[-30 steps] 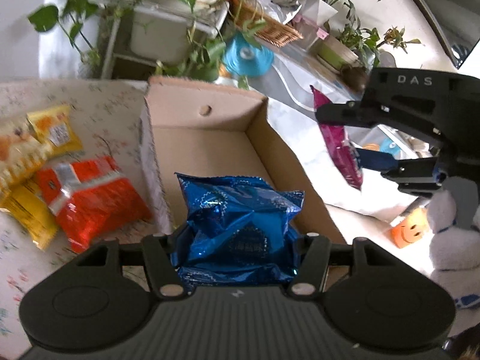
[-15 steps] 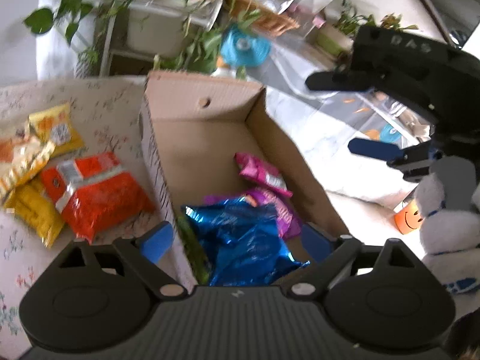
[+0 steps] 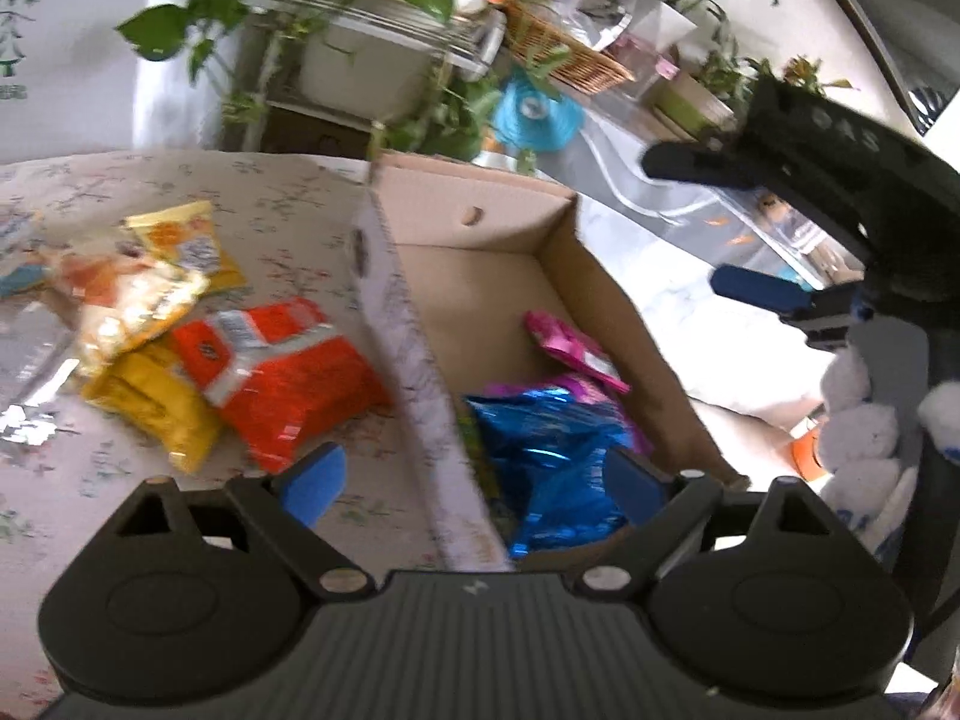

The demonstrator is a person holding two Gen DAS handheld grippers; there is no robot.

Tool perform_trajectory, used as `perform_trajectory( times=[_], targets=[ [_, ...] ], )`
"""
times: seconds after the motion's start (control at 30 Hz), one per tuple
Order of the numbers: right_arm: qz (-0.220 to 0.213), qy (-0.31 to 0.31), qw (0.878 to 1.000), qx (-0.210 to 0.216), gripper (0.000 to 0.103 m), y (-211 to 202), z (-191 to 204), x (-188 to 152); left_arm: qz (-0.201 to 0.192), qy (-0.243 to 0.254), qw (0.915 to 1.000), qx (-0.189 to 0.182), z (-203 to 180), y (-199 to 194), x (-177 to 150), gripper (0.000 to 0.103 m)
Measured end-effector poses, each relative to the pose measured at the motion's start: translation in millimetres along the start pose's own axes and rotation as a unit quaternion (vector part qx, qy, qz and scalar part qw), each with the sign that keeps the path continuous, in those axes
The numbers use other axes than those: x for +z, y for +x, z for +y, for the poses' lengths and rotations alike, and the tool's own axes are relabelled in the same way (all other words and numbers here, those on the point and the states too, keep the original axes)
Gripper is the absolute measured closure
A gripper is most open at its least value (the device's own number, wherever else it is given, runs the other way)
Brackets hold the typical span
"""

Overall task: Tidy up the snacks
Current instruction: 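Move the left tool to the croissant bag while the right tool moves to the red-orange bag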

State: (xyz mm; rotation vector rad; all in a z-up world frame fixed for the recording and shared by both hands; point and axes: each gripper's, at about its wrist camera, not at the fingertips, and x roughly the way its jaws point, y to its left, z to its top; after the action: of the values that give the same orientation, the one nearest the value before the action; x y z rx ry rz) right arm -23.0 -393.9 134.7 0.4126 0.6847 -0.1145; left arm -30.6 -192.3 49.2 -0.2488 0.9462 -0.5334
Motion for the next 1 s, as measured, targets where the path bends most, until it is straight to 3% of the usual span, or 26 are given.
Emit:
perform_trajectory(
  times=[0.4, 0.67, 1.0],
  targets=[
    [0.02, -0.033, 0.999, 0.026, 0.007, 10.1, 22.6, -8.0, -0.031, -0.058, 0.9961, 0.058, 63.4, -18.4, 18.5, 0.01],
    [0.045, -0.058, 0.996, 0.042, 0.007, 18.8, 45.6, -18.6, -0.063, -0.134, 0.9828, 0.11, 110.6, -15.0, 41.8, 0.008],
    [0.072, -0.077, 0.993, 0.061, 0.007, 27.1, 66.6, -29.6, -0.074, -0.193, 0.9689, 0.135, 147.6, 18.7, 59.4, 0.007]
  ],
)
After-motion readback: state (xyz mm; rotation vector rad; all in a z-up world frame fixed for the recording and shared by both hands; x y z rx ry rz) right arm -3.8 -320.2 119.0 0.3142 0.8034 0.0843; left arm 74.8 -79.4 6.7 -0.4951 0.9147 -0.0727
